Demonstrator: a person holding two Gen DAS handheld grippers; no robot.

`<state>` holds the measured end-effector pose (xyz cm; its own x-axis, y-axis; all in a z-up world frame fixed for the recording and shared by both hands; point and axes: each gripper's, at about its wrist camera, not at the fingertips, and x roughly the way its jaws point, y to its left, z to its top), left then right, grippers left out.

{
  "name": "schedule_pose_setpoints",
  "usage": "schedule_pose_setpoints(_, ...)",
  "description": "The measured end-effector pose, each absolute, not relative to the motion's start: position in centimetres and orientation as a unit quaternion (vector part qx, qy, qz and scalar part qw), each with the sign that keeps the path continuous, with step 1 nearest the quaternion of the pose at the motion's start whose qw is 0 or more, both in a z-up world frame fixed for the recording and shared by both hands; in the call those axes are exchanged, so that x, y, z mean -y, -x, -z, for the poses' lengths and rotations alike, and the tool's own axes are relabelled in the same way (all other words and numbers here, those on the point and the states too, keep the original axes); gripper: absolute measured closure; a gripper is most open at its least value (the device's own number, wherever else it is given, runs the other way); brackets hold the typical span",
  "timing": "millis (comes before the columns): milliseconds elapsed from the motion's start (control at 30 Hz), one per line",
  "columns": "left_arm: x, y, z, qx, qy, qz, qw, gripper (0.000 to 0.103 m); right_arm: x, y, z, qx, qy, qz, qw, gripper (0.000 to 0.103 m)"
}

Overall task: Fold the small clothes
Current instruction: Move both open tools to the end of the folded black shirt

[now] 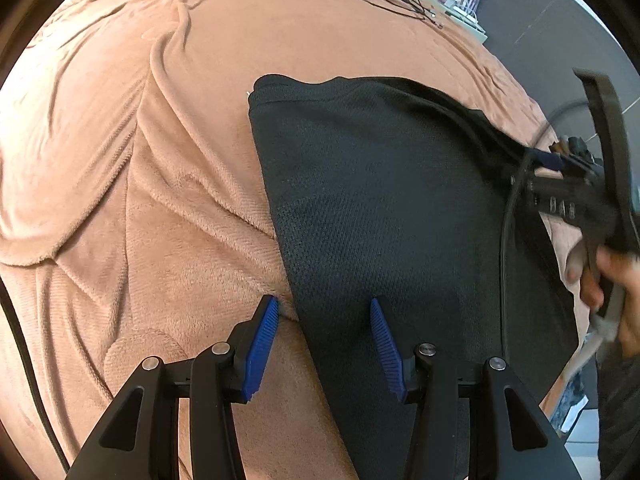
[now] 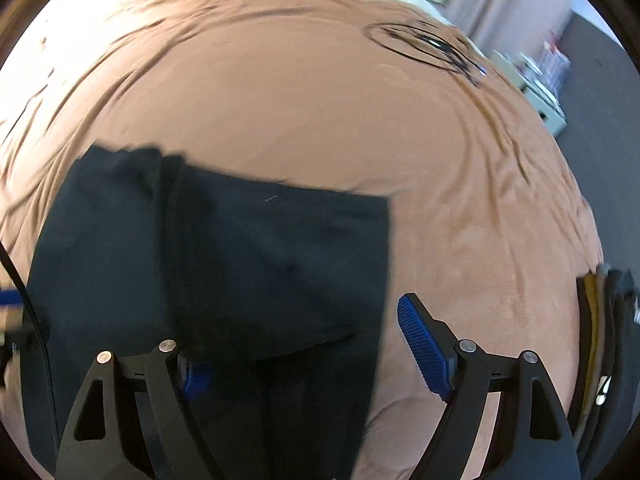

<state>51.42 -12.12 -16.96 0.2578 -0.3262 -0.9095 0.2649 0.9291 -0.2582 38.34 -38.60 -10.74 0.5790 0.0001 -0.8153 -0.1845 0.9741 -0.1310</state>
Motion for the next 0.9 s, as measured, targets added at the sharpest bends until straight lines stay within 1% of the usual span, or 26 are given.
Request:
schedule_pose_setpoints(133,12.4,-51.6,17.0,-0.579,0.024,0.188,0.793,0.053,40.8,-40.2,11.5,-0.470,0.054,-0.052,0.879,0.022)
schedule_pose_setpoints(233,12.4,-51.5,17.0,-0.578,0.023,0.188,0.794,0.053,42.3,-40.5,11.1,-0.460,0.059,-0.010,0.886,0.022)
schedule_pose_setpoints(367,12.3,-51.7,16.7,-0.579,0.023,0.190,0.793,0.053,44.9,-40.4,11.0,-0.470,-0.016,-0.044,0.881,0.022)
schedule_pose_setpoints(500,11.4,-52.6,15.9,-0.567,0.045,0.192,0.800,0.053,46.9,-39.6,10.7,-0.467,-0.074,-0.103,0.875,0.022)
schedule_pose_setpoints(600,10.5,-53.7,15.7,-0.566,0.071,0.189,0.799,0.053,48.4,-39.8,11.6,-0.478,-0.135,-0.164,0.852,0.022)
schedule_pose_setpoints(700,10.0,-54.7,15.8,-0.569,0.089,0.182,0.797,0.053,49.9,-40.6,13.1,-0.489,-0.168,-0.193,0.834,0.022)
schedule_pose_setpoints(767,9.8,-55.3,16.0,-0.569,0.096,0.179,0.797,0.053,51.0,-41.3,14.0,-0.493,-0.187,-0.215,0.822,0.026)
schedule_pose_setpoints(833,9.5,-55.7,16.3,-0.569,0.102,0.176,0.797,0.053,51.5,-41.6,14.8,-0.493,-0.199,-0.229,0.816,0.039)
schedule_pose_setpoints(867,9.5,-55.8,16.5,-0.569,0.104,0.174,0.797,0.053,51.6,-41.9,15.1,-0.491,-0.198,-0.228,0.817,0.042)
schedule_pose_setpoints(900,9.4,-56.0,16.6,-0.569,0.105,0.173,0.797,0.053,51.7,-42.1,15.2,-0.488,-0.194,-0.226,0.820,0.052)
